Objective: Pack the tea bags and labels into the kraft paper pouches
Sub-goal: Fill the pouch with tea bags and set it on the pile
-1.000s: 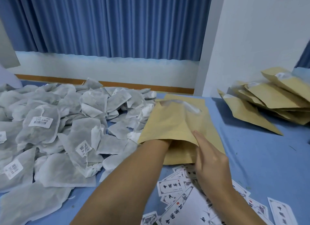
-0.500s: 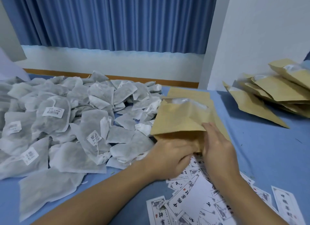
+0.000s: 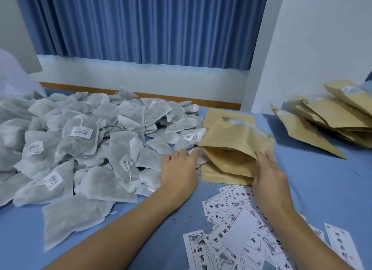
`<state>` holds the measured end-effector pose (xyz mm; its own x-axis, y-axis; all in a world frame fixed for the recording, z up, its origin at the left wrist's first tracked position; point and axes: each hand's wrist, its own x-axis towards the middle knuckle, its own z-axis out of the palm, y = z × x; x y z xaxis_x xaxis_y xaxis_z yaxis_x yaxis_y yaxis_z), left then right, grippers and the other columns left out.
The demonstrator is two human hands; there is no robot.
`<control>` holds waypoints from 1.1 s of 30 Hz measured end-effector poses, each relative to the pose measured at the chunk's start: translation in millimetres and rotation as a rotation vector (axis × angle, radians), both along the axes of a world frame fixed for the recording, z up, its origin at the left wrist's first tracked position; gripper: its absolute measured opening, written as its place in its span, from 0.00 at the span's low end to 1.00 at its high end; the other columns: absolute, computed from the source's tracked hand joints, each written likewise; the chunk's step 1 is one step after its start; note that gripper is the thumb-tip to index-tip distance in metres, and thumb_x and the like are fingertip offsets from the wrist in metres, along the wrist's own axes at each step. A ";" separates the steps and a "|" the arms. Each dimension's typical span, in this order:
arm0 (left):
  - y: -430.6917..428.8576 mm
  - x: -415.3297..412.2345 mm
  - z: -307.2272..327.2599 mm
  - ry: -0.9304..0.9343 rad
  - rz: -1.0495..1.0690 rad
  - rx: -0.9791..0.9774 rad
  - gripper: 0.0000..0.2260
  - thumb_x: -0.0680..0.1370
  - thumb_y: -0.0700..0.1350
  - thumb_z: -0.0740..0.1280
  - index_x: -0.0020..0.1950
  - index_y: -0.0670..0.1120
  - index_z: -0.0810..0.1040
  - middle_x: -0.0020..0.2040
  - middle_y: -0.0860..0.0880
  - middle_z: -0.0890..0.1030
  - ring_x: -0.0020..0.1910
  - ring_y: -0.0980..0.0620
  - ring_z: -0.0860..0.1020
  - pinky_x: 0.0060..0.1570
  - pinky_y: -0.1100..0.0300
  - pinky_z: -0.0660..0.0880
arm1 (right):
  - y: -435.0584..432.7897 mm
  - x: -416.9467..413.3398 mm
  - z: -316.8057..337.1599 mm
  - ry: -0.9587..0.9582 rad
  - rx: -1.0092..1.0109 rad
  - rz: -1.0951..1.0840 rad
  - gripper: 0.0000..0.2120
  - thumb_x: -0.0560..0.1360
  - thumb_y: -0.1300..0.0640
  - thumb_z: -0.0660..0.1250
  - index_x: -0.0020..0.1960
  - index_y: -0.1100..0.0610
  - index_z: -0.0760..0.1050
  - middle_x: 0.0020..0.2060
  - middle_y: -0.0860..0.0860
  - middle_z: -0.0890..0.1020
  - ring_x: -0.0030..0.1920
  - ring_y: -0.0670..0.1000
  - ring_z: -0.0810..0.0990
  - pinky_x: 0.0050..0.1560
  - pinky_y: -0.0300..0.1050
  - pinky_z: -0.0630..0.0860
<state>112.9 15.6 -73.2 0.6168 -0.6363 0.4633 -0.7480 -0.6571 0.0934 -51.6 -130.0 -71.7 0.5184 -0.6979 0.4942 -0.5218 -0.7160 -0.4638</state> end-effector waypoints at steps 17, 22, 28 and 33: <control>-3.9 -34.7 7.7 -0.230 -0.672 -0.345 0.19 0.65 0.36 0.77 0.55 0.44 0.83 0.49 0.44 0.77 0.46 0.45 0.74 0.40 0.56 0.68 | 3.3 -1.5 3.2 -0.068 0.014 0.112 0.18 0.83 0.64 0.56 0.70 0.57 0.72 0.66 0.59 0.77 0.62 0.63 0.77 0.60 0.54 0.74; -29.9 -45.2 19.3 0.205 -0.409 -0.090 0.21 0.74 0.34 0.67 0.64 0.49 0.76 0.58 0.45 0.77 0.58 0.43 0.75 0.52 0.49 0.75 | 18.1 2.0 2.3 -0.097 0.015 0.287 0.24 0.80 0.68 0.59 0.74 0.53 0.71 0.67 0.55 0.78 0.64 0.58 0.78 0.65 0.54 0.75; -63.6 -19.4 33.0 0.135 -0.565 0.303 0.13 0.86 0.44 0.55 0.70 0.46 0.68 0.63 0.37 0.72 0.70 0.43 0.67 0.68 0.56 0.56 | 22.0 -0.9 -4.5 -0.202 -0.198 0.380 0.44 0.63 0.83 0.64 0.75 0.56 0.70 0.71 0.53 0.75 0.71 0.47 0.72 0.70 0.39 0.67; -78.8 1.2 16.1 0.422 -0.445 0.266 0.21 0.86 0.48 0.55 0.78 0.42 0.61 0.69 0.46 0.68 0.74 0.46 0.64 0.68 0.60 0.56 | 10.3 -1.4 -0.4 -0.146 -0.277 0.328 0.49 0.56 0.85 0.65 0.74 0.59 0.71 0.67 0.57 0.79 0.63 0.52 0.78 0.63 0.42 0.72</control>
